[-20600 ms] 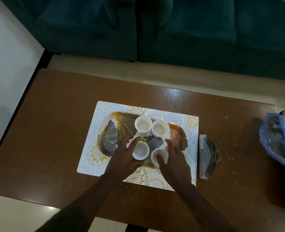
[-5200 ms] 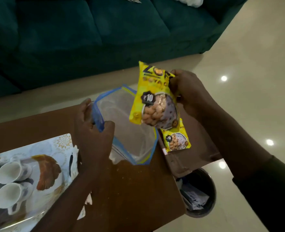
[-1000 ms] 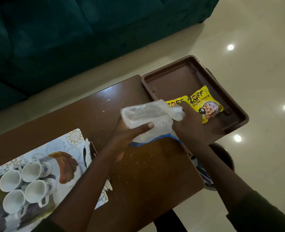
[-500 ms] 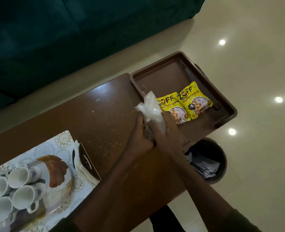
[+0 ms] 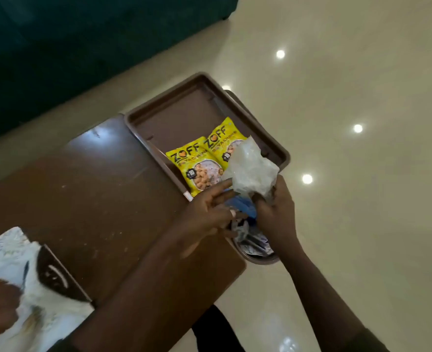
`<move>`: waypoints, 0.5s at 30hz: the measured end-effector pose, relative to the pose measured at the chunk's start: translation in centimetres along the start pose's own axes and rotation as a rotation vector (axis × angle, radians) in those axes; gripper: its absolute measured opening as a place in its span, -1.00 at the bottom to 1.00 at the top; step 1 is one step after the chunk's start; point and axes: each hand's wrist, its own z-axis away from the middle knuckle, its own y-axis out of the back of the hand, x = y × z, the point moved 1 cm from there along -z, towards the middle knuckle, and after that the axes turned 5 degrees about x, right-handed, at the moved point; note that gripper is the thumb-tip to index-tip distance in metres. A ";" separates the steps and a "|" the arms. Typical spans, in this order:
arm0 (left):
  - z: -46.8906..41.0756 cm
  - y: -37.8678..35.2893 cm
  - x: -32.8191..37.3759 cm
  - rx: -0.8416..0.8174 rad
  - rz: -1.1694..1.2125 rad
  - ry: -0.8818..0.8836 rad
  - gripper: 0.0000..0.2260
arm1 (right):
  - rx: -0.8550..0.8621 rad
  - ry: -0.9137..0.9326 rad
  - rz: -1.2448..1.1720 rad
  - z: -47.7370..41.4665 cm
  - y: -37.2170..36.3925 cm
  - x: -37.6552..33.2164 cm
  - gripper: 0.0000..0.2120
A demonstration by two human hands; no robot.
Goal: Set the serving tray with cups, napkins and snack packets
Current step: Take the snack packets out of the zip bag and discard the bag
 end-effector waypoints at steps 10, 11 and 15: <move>-3.1 0.5 0.2 0.201 -0.136 -0.049 -0.75 | 0.304 -0.281 0.239 -2.4 8.0 12.6 -0.66; -3.3 0.5 0.2 0.205 -0.141 -0.049 -0.76 | 0.283 -0.334 0.263 -2.4 7.7 14.0 -0.63; -3.7 0.4 0.0 0.219 -0.175 -0.036 -0.76 | 0.090 -0.504 0.345 -3.1 5.4 18.6 -0.29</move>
